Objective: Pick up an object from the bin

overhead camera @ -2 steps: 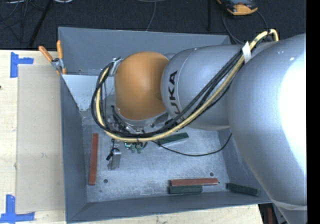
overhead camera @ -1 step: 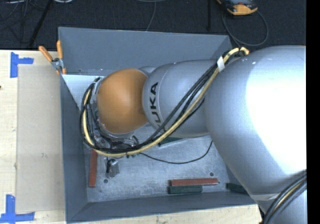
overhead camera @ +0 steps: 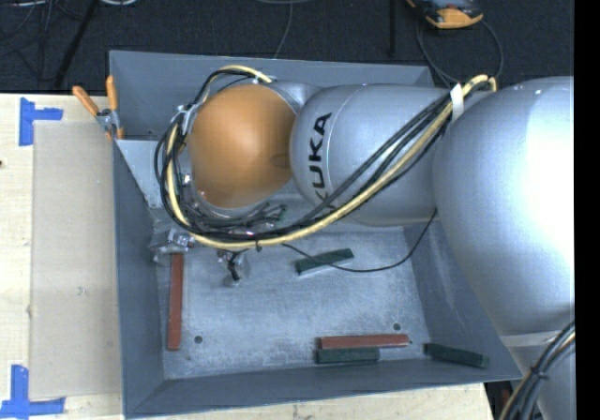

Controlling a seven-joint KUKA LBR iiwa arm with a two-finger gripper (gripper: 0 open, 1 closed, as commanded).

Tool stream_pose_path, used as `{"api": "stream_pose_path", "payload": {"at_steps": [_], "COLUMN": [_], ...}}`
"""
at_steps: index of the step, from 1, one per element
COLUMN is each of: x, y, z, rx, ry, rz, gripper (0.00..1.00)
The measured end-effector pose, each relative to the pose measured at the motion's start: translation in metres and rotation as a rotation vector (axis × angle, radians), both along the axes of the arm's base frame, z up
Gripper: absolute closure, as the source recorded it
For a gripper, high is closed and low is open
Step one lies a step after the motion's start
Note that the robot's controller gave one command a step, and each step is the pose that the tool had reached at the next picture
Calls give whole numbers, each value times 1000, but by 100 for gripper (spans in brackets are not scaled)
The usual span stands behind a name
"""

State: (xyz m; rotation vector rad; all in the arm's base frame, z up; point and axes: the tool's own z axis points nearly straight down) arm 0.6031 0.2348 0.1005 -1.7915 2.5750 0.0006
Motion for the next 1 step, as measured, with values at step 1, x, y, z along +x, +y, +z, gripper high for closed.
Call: {"api": "stream_pose_path", "payload": {"at_steps": [1], "x": [-7], "y": [12], "z": [0], "rx": [0], "ry": [1], "rz": [257], "gripper": [0]}}
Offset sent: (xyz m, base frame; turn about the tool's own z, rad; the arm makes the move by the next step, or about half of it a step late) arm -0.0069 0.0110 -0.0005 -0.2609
